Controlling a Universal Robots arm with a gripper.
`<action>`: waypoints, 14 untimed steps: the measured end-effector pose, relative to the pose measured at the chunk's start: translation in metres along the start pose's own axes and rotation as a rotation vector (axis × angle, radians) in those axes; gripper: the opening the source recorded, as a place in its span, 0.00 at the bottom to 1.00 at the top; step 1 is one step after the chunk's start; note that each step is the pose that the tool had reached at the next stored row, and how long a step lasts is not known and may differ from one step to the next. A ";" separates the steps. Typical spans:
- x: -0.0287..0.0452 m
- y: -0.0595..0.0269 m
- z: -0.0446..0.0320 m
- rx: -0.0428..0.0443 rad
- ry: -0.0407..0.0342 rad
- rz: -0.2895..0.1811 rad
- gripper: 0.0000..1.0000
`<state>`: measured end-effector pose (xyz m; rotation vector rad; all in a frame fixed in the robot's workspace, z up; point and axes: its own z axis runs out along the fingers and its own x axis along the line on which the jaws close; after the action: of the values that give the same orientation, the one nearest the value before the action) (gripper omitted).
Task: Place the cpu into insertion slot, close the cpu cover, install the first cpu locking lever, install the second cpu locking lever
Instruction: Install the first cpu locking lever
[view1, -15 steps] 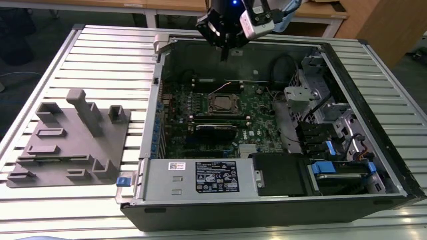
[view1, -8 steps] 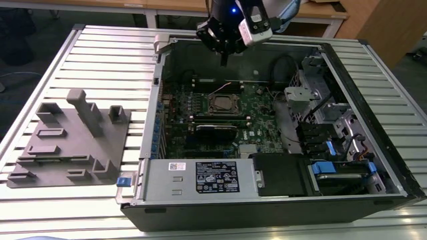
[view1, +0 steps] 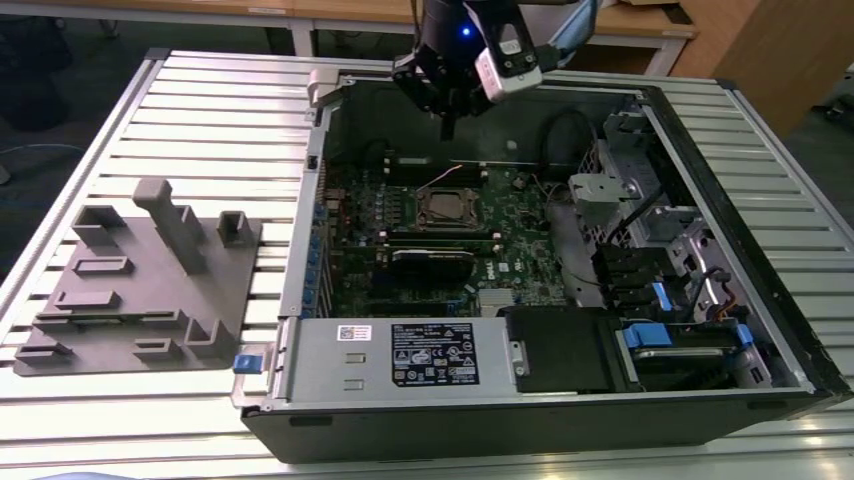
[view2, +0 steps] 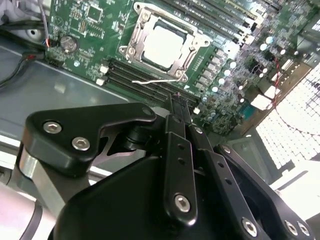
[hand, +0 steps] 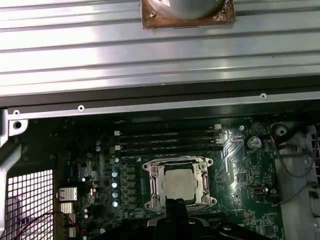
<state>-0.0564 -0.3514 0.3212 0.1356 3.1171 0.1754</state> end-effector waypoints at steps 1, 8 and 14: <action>0.0000 -0.0001 0.0007 0.0059 -0.0007 0.000 0.11; 0.0000 -0.0003 0.0024 0.0157 -0.0015 0.001 0.11; -0.0022 -0.0001 0.0028 0.0156 -0.0015 0.001 0.11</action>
<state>-0.0541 -0.3514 0.3184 0.1369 3.1175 0.1509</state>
